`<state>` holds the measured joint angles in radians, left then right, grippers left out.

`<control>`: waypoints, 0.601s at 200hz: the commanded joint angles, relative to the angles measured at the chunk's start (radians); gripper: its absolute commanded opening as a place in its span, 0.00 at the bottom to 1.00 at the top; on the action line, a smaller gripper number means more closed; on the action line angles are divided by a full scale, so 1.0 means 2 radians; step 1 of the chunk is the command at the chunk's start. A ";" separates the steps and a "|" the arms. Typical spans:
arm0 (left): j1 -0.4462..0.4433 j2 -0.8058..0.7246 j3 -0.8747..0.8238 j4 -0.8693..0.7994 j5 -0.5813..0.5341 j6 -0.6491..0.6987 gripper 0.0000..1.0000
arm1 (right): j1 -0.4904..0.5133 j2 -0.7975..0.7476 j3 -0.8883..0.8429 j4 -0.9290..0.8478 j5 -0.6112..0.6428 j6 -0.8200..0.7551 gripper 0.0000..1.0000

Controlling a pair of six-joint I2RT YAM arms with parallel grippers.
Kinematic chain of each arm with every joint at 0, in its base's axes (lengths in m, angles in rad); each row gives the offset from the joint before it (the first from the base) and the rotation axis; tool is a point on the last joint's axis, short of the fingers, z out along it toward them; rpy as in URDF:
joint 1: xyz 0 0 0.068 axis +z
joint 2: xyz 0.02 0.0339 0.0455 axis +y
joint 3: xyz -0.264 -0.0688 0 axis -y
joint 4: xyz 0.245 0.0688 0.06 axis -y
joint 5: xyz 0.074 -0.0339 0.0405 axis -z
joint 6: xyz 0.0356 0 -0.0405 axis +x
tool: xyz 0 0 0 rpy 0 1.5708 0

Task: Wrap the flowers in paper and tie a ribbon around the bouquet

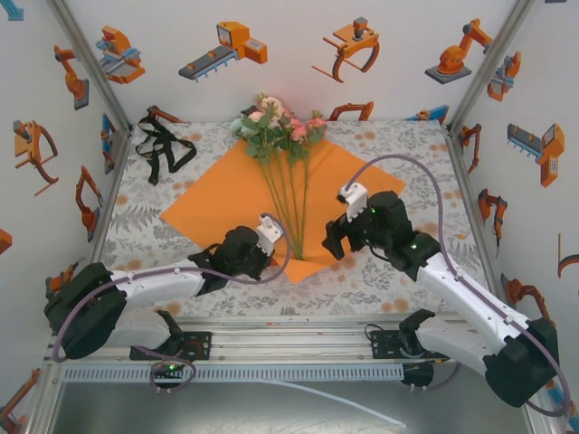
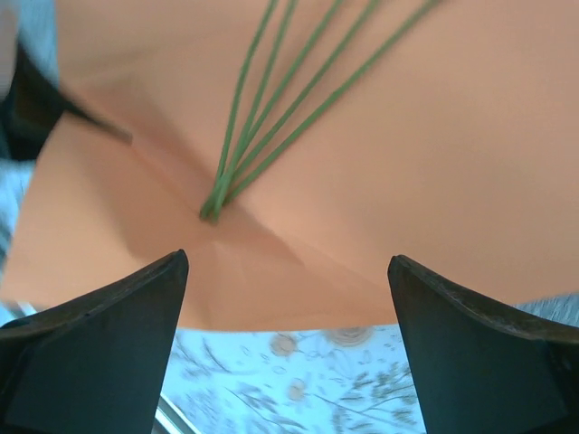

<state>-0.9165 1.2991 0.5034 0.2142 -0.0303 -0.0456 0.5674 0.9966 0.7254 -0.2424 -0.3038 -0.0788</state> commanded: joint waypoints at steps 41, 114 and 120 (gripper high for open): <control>0.023 0.007 0.004 0.031 0.034 -0.023 0.00 | 0.034 0.066 0.010 -0.078 -0.158 -0.270 0.83; 0.027 -0.005 -0.009 0.033 0.047 -0.026 0.00 | 0.069 0.117 -0.082 0.216 -0.025 -0.253 0.66; 0.026 -0.011 -0.011 0.029 0.048 -0.026 0.00 | 0.069 0.114 -0.083 0.213 -0.025 -0.250 0.60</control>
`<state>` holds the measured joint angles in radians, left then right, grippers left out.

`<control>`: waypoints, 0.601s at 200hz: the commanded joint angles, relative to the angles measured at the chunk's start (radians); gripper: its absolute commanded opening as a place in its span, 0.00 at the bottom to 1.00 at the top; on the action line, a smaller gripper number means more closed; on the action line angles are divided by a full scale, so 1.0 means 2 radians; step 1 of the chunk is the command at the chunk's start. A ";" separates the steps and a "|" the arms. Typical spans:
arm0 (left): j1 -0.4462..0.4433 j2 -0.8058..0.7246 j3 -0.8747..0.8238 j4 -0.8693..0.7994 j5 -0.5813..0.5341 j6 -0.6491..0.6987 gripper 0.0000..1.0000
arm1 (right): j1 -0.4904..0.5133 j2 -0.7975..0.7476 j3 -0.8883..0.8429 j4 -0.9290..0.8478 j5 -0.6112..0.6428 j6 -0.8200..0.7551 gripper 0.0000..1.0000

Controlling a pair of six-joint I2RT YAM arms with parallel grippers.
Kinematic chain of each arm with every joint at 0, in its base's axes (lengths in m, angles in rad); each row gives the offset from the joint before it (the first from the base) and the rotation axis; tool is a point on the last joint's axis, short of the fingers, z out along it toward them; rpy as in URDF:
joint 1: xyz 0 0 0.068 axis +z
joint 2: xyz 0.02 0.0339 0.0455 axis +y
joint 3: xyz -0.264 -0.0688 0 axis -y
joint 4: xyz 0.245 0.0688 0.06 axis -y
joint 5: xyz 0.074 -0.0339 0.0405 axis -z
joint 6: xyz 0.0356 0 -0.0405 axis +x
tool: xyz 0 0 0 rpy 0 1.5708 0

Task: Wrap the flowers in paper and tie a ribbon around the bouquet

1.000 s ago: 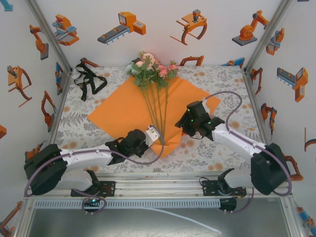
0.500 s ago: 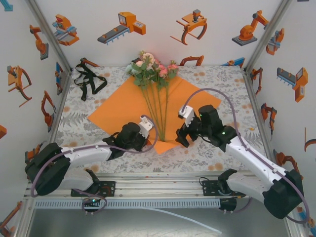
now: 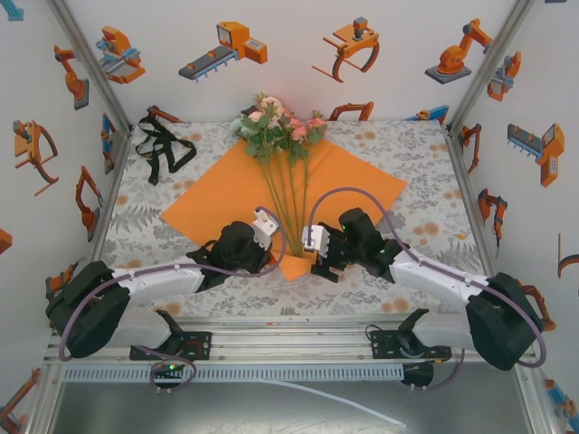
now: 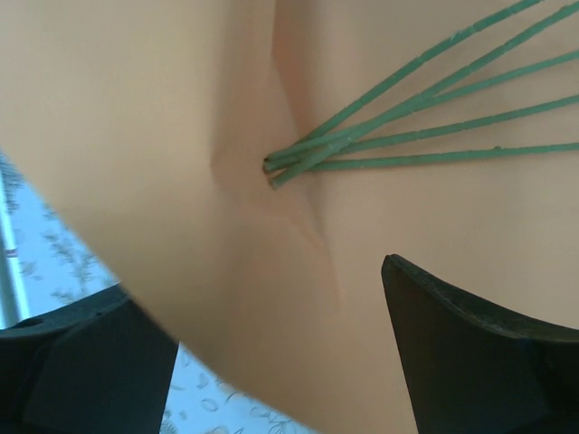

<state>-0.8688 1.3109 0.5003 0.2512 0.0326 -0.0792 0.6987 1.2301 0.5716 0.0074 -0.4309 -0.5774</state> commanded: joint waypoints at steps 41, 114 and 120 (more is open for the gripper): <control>-0.002 -0.084 -0.030 -0.038 0.030 -0.007 0.46 | 0.003 -0.043 -0.009 0.048 -0.007 0.028 0.21; -0.007 -0.057 -0.051 -0.018 0.038 -0.001 0.54 | 0.003 -0.005 0.021 0.033 -0.032 0.089 0.00; -0.007 -0.058 -0.051 -0.020 0.040 -0.003 0.54 | 0.003 -0.010 0.020 0.035 -0.028 0.095 0.00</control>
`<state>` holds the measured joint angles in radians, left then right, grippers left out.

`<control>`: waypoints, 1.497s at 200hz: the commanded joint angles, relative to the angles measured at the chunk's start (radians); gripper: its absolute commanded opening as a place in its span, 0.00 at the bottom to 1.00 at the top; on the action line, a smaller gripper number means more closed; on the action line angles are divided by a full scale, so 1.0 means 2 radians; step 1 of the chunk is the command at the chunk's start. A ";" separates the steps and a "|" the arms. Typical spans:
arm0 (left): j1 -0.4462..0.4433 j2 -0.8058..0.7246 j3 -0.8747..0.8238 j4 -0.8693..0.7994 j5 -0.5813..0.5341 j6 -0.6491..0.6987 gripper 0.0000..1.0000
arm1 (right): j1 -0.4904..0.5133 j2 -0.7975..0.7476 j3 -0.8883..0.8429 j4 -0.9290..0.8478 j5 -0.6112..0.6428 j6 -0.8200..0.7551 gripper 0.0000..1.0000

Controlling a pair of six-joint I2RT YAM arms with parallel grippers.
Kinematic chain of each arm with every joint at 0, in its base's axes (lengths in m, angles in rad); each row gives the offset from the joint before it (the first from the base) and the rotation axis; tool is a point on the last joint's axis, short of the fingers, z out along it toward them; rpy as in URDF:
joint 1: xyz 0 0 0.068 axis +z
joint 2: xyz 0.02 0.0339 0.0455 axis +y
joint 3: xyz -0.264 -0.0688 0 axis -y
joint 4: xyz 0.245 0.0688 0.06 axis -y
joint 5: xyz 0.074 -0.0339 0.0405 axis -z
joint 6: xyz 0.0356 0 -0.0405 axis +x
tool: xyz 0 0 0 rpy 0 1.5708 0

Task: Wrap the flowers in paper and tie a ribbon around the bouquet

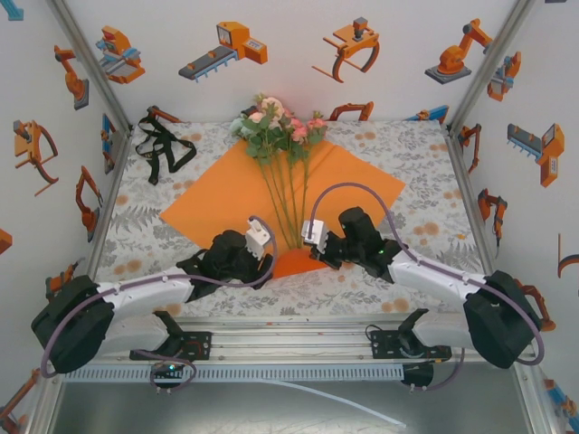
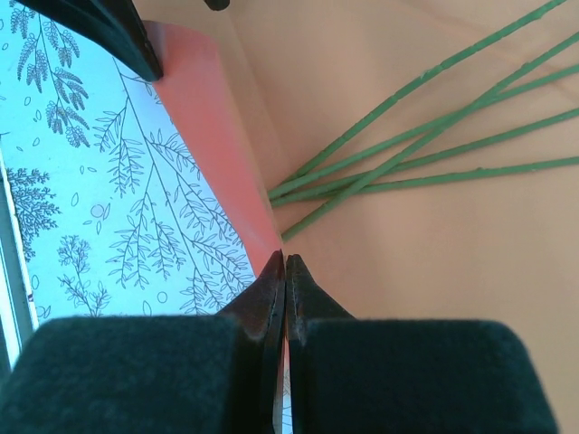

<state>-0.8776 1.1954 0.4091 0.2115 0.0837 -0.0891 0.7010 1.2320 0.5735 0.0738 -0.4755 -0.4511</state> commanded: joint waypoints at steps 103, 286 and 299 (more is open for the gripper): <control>-0.074 -0.071 0.000 -0.031 0.034 -0.112 0.00 | 0.039 -0.218 -0.037 -0.068 0.028 0.165 0.00; -0.069 0.078 0.062 0.008 -0.222 -0.069 0.08 | 0.003 0.066 0.043 0.131 0.231 0.147 0.00; -0.066 0.088 0.063 0.017 -0.234 -0.071 0.15 | -0.001 0.078 0.043 0.136 0.242 0.148 0.00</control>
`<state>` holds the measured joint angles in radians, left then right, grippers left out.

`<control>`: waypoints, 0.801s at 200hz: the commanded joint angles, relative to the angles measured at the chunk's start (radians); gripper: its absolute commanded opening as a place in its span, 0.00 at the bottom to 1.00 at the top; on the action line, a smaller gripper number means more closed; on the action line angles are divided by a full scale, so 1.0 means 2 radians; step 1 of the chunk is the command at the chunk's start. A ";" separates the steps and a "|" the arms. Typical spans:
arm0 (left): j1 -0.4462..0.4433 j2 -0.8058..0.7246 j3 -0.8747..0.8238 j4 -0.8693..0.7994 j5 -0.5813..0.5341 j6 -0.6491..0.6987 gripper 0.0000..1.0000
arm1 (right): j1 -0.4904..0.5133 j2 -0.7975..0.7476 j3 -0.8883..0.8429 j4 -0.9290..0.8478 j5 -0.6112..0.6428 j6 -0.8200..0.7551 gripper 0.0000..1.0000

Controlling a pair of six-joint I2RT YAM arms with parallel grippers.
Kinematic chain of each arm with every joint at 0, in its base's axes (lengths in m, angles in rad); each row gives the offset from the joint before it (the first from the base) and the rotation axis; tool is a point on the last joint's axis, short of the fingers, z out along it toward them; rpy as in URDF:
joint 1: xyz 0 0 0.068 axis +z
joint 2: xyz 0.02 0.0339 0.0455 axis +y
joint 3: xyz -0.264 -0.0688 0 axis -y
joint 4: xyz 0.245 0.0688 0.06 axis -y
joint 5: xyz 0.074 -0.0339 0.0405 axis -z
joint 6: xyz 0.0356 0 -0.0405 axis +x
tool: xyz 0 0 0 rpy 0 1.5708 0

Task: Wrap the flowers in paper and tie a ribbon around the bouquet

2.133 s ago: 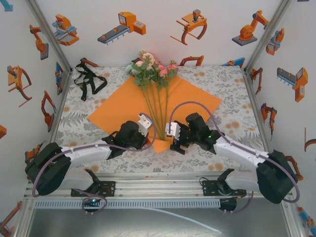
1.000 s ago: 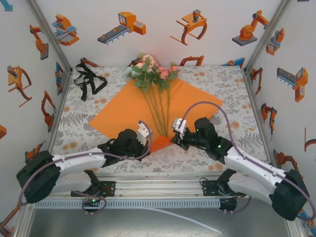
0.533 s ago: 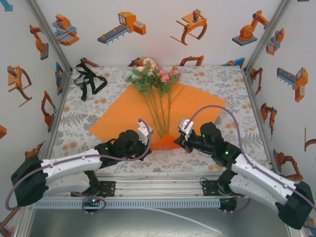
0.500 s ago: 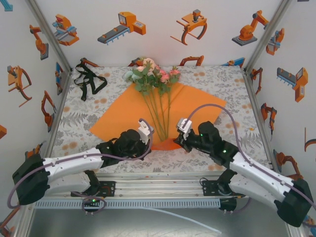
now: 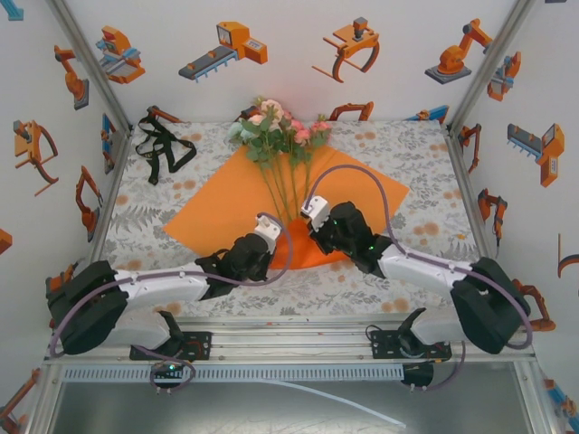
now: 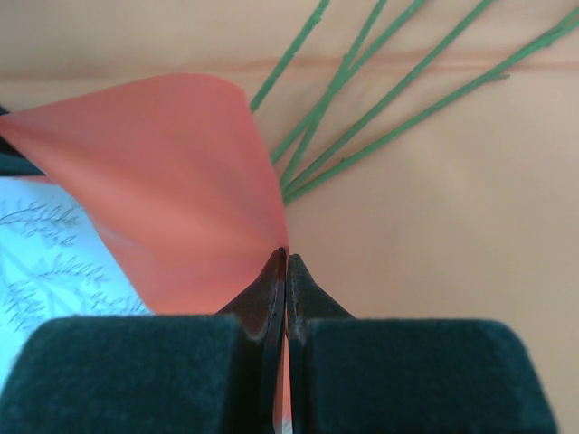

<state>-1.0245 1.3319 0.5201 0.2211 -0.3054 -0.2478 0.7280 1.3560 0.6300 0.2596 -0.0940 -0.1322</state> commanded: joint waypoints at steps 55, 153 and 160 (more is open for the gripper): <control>0.027 0.003 0.004 -0.001 -0.043 0.008 0.48 | -0.023 0.065 0.020 0.064 0.072 -0.002 0.12; 0.042 -0.022 0.024 -0.101 0.027 0.020 0.69 | -0.031 0.129 0.079 0.011 0.143 0.025 0.05; 0.042 -0.020 0.027 -0.110 0.025 0.013 0.69 | -0.033 0.130 0.078 0.014 0.142 0.027 0.04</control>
<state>-0.9443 1.3132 0.5297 0.0837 -0.3618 -0.2344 0.6792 1.6096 0.7540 0.3088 0.1429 -0.1040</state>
